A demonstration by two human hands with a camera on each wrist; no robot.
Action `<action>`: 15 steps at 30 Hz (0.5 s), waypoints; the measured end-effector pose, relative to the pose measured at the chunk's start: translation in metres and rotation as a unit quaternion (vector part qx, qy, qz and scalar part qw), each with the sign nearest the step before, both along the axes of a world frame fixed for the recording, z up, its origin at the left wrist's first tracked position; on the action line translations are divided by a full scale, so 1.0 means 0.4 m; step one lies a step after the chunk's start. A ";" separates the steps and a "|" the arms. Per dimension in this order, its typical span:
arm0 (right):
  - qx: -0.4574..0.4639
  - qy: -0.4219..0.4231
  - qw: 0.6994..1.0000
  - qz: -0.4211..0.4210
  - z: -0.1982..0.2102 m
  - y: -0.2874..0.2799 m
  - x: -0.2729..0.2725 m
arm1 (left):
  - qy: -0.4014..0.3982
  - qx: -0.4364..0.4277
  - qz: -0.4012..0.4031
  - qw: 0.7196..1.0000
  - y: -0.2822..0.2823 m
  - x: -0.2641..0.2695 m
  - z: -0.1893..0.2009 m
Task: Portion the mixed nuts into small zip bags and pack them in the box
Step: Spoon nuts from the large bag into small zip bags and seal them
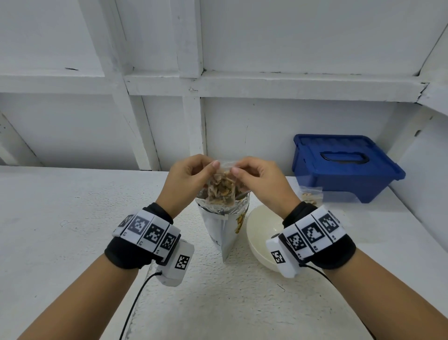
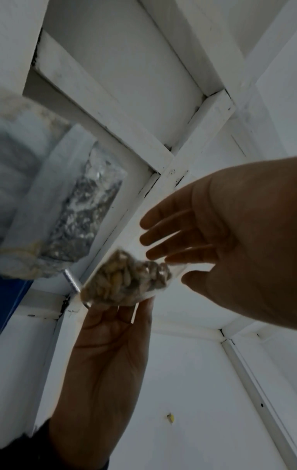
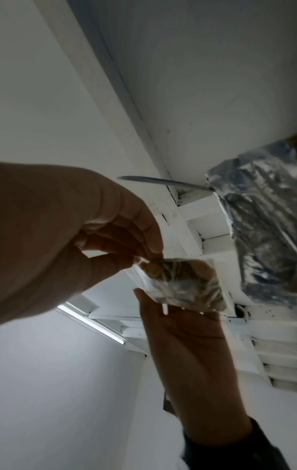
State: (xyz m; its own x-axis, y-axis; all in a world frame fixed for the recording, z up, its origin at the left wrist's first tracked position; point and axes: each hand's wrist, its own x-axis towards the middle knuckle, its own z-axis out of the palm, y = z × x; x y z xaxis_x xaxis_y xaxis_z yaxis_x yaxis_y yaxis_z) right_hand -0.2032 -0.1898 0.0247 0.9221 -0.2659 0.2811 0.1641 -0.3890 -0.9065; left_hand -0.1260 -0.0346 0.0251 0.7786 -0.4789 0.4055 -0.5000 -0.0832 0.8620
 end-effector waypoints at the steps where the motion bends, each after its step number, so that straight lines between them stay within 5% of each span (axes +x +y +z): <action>1: 0.010 0.000 1.000 -0.008 0.003 -0.006 -0.004 | -0.003 0.014 -0.006 1.000 0.004 0.001 -0.003; 7: 0.052 -0.042 0.994 -0.085 0.053 -0.127 -0.080 | -0.015 0.120 0.084 0.989 0.064 0.067 -0.103; 12: 0.011 -0.051 0.978 -0.201 0.006 -0.291 -0.163 | 0.014 0.332 0.095 0.938 0.098 0.119 -0.249; 15: -0.001 -0.027 0.963 -0.269 -0.060 -0.377 -0.205 | 0.043 0.385 0.081 0.919 0.106 0.137 -0.313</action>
